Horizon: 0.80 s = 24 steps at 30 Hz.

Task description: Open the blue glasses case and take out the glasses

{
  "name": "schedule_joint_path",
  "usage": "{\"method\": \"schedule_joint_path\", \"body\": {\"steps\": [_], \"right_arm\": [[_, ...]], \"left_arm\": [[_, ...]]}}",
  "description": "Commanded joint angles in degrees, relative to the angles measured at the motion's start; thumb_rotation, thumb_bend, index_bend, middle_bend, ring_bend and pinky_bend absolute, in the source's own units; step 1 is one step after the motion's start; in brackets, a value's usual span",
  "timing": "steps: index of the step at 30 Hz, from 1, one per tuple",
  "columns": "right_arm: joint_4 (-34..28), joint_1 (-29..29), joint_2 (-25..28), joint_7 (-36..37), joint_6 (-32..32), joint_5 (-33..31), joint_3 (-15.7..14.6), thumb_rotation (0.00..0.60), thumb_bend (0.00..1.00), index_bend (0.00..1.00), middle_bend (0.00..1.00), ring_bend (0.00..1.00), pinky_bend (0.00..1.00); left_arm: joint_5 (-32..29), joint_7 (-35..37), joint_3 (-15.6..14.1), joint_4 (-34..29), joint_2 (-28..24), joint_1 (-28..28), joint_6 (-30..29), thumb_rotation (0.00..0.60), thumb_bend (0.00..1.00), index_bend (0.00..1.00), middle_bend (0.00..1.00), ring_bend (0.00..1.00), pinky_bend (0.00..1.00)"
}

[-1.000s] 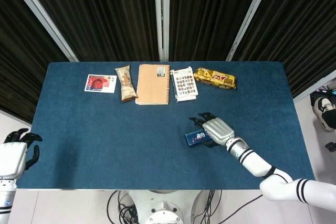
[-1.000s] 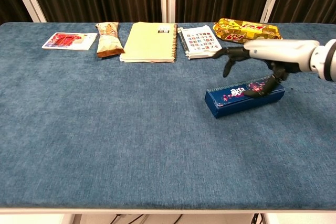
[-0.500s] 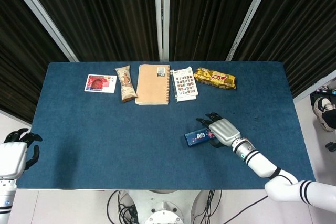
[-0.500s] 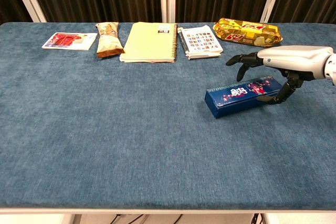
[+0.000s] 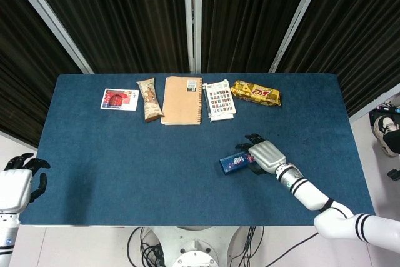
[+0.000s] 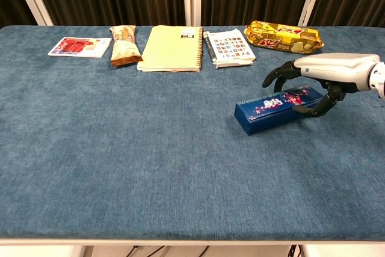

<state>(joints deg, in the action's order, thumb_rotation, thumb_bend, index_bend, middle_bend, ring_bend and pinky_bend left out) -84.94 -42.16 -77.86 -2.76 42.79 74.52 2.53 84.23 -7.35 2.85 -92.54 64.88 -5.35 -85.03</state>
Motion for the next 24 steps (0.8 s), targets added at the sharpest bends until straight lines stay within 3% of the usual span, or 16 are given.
{"method": "schedule_joint_path", "body": {"steps": [1,8,14,17,19,24], "right_arm": [[-0.07,0.03,-0.16,-0.27,0.19,-0.01,0.05,0.6,0.47,0.22,0.28,0.01,0.0],[0.58,-1.0,-1.2,-1.41,-1.07,-1.05,0.68,0.6,0.61,0.26,0.3,0.05,0.0],[0.8,-2.65,-1.89,-2.41,-2.74,-3.6,2.25,0.6,0.68,0.27,0.3,0.05,0.0],[1.61,-3.66,-2.69,-3.27,-3.38,-5.54,3.32,0.6,0.61,0.25,0.29,0.04,0.0],[2.93,-4.82,-3.85,-3.79,-4.25,-7.67,4.52,0.6,0.52,0.18,0.26,0.03,0.0],[7.87,-8.32,-7.69,-7.97,-5.15,-14.63,7.09,0.6,0.42,0.0,0.07,0.0,0.0]], "left_arm": [[0.0,0.02,0.0,-0.01,-0.01,0.0,0.01,0.6,0.57,0.44,0.41,0.2,0.25],[0.04,0.13,-0.02,-0.02,-0.05,-0.01,0.02,0.6,0.57,0.44,0.41,0.2,0.25],[0.06,0.33,-0.05,-0.02,-0.11,0.0,0.05,0.6,0.57,0.44,0.41,0.2,0.25],[0.08,0.37,-0.06,0.0,-0.12,-0.01,0.08,0.6,0.57,0.44,0.41,0.2,0.25],[0.1,0.38,-0.07,-0.02,-0.12,-0.02,0.08,0.6,0.57,0.44,0.41,0.2,0.25],[0.05,0.27,-0.05,-0.01,-0.08,0.02,0.0,0.6,0.57,0.44,0.41,0.2,0.25]]}}
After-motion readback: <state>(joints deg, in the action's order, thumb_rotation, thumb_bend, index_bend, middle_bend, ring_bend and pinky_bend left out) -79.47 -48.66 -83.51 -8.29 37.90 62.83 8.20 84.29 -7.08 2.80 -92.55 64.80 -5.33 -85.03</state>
